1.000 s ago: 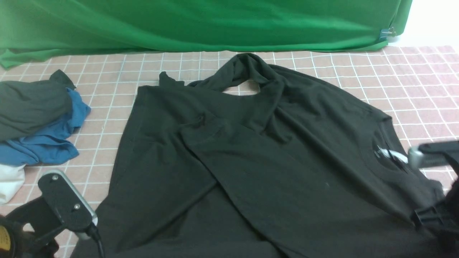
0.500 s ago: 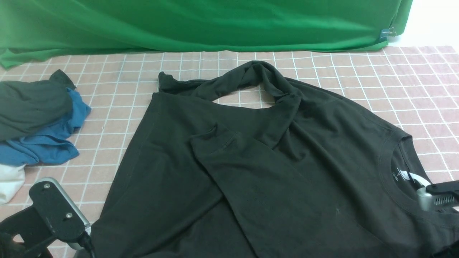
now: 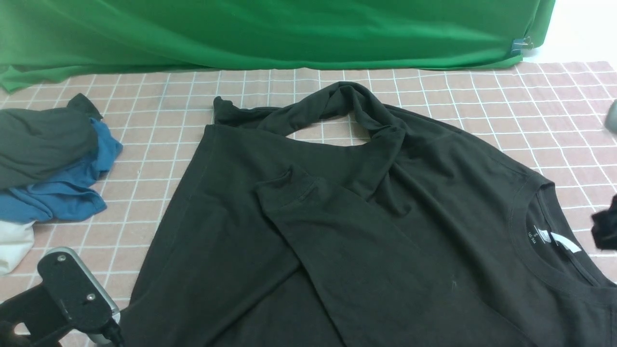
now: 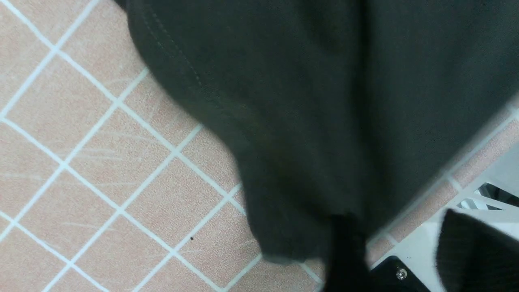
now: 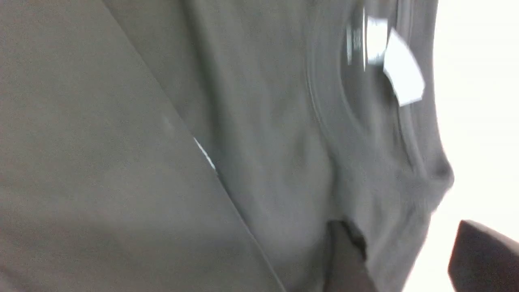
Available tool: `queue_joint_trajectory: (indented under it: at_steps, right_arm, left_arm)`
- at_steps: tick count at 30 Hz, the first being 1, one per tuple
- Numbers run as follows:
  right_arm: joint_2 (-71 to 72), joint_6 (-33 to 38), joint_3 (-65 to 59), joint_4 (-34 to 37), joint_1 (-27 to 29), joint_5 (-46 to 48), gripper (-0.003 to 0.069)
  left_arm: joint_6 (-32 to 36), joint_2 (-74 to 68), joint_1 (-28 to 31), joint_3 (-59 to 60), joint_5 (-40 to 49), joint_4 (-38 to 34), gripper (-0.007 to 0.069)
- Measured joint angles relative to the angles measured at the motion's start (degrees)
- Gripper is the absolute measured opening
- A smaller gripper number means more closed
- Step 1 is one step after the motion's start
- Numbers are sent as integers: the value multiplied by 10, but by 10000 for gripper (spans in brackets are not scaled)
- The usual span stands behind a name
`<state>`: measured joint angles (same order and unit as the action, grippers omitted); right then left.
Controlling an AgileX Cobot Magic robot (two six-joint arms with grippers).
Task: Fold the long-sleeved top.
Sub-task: Use your right arm to clamp the cuff farthest to him
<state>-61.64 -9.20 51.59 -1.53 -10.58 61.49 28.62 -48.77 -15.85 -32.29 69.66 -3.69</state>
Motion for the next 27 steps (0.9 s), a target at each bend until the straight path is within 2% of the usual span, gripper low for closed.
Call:
queue_joint_trajectory:
  at_steps: [1, 2, 3, 4, 6, 8, 9, 10, 11, 12, 14, 16, 22, 27]
  right_arm:
    - [13, 2, 1, 3, -7, -1, 335]
    - [19, 3, 1, 5, -13, -1, 330]
    - [20, 4, 1, 5, -15, -1, 328]
    - [24, 6, 1, 9, -27, -5, 323]
    - [25, 9, 1, 15, -40, -21, 318]
    - [26, 11, 1, 15, -53, -52, 316]
    - [26, 11, 1, 19, -58, -69, 316]
    - [26, 11, 1, 21, -62, -88, 316]
    - [26, 11, 1, 24, -67, -107, 316]
    - [26, 11, 1, 25, -68, -118, 316]
    - [26, 13, 1, 27, -72, -137, 316]
    - [26, 15, 1, 27, -73, -141, 316]
    - [26, 19, 1, 28, -73, -126, 301]
    - [26, 19, 1, 28, -73, -120, 239]
  left_arm:
    - [-2, 0, 0, 0, -7, 4, 482]
    - [-9, 0, 0, 0, -21, 5, 531]
    - [-14, 0, 0, 0, -26, 5, 540]
    - [-38, 0, 0, 0, -69, 9, 582]
    - [-72, -3, 1, 0, -158, 13, 582]
    - [-110, -24, 6, -9, -255, 7, 491]
    - [-125, -45, 9, -22, -287, 1, 415]
    - [-134, -72, 14, -36, -310, -3, 344]
    - [-137, -104, 19, -60, -327, -6, 230]
    - [-135, -140, 26, -85, -337, -7, 146]
    - [-119, -220, 41, -142, -348, -9, 54]
    - [-103, -296, 57, -200, -352, -9, 27]
    - [-75, -460, 96, -373, -364, -9, 17]
    - [-44, -574, 113, -470, -357, -20, 22]
